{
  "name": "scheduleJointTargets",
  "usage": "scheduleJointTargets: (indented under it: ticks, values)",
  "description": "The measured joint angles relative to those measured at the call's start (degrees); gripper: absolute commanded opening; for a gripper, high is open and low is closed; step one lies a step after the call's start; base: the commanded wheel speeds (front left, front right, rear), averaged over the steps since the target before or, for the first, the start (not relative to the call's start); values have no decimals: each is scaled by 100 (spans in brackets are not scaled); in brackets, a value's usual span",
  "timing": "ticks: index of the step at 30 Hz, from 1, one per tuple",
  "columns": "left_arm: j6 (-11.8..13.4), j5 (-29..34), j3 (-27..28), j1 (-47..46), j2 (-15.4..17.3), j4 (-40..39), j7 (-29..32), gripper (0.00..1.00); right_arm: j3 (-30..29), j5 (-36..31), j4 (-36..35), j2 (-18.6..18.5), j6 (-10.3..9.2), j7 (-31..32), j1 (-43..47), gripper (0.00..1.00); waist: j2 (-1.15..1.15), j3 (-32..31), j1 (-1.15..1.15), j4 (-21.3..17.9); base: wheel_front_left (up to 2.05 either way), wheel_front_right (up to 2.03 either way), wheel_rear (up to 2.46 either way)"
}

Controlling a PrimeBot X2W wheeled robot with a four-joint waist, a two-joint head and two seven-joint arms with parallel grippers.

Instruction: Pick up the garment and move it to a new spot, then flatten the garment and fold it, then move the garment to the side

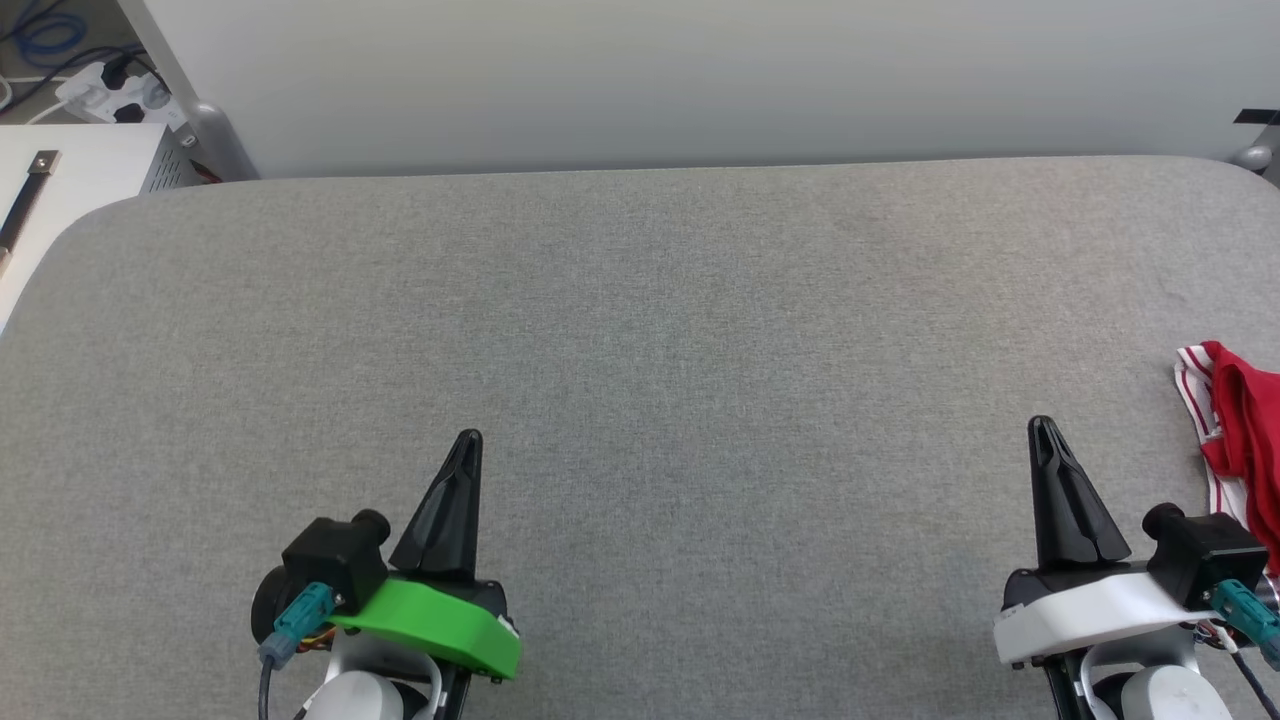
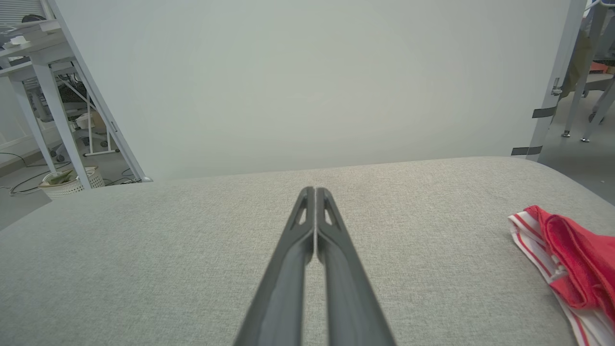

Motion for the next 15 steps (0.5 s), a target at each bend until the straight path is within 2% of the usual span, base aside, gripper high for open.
scheduleJointTargets:
  ticks: [15]
  values:
    - [59,168,93,1,-3,-86,170,0,-3,-107,-16,3,0,158,1,0,0,-57,0,3,0,0,0]
